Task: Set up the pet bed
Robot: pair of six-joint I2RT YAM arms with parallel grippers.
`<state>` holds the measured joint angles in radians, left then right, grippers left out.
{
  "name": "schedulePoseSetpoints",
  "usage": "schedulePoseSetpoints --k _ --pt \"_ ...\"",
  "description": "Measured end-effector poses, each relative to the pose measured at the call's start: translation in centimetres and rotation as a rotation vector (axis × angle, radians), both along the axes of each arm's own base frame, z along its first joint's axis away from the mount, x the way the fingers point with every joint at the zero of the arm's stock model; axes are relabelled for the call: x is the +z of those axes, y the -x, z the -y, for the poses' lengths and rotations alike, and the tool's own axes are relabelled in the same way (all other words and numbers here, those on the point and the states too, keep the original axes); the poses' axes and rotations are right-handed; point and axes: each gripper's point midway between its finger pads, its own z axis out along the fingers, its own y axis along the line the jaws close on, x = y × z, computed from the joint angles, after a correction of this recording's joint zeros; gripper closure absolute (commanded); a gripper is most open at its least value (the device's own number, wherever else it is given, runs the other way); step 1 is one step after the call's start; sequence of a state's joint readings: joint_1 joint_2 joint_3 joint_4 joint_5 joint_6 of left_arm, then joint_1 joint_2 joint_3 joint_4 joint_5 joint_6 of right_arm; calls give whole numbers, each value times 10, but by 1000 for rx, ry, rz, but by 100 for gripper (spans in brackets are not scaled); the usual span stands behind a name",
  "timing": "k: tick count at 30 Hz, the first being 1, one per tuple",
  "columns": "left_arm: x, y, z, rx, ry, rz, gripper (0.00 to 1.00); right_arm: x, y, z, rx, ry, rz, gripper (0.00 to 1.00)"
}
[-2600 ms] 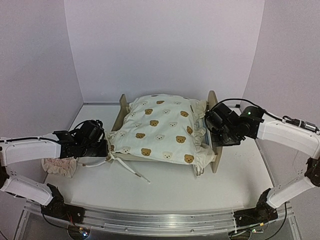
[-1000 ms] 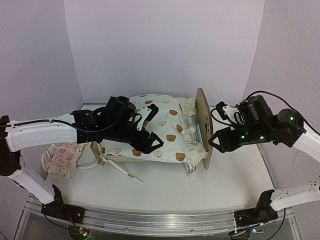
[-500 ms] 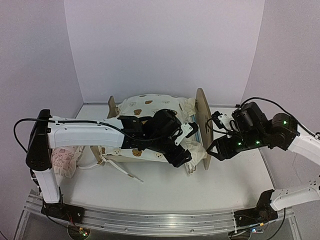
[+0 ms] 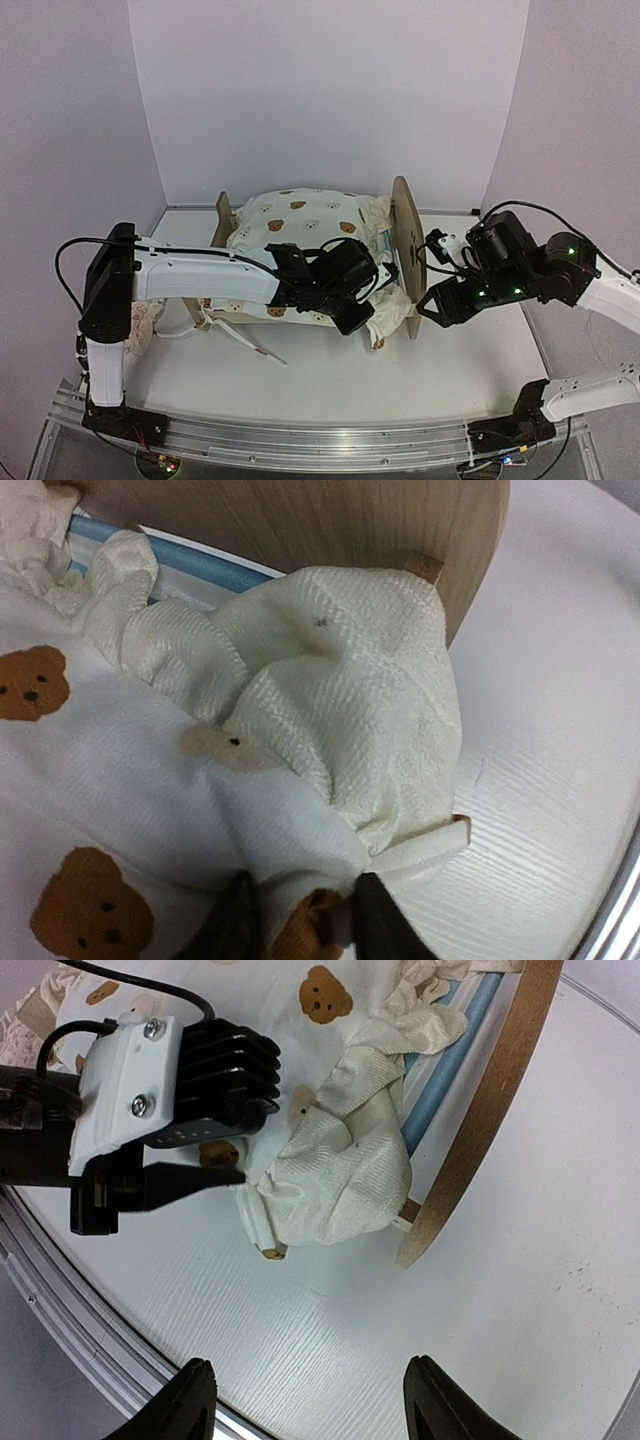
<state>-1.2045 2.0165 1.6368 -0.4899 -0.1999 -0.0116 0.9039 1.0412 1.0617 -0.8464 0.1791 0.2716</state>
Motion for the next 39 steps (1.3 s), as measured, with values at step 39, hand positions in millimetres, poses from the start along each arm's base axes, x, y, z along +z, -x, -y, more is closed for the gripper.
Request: schedulePoseSetpoints --k 39 --pt "198 -67 -84 364 333 343 100 21 -64 -145 250 -195 61 71"
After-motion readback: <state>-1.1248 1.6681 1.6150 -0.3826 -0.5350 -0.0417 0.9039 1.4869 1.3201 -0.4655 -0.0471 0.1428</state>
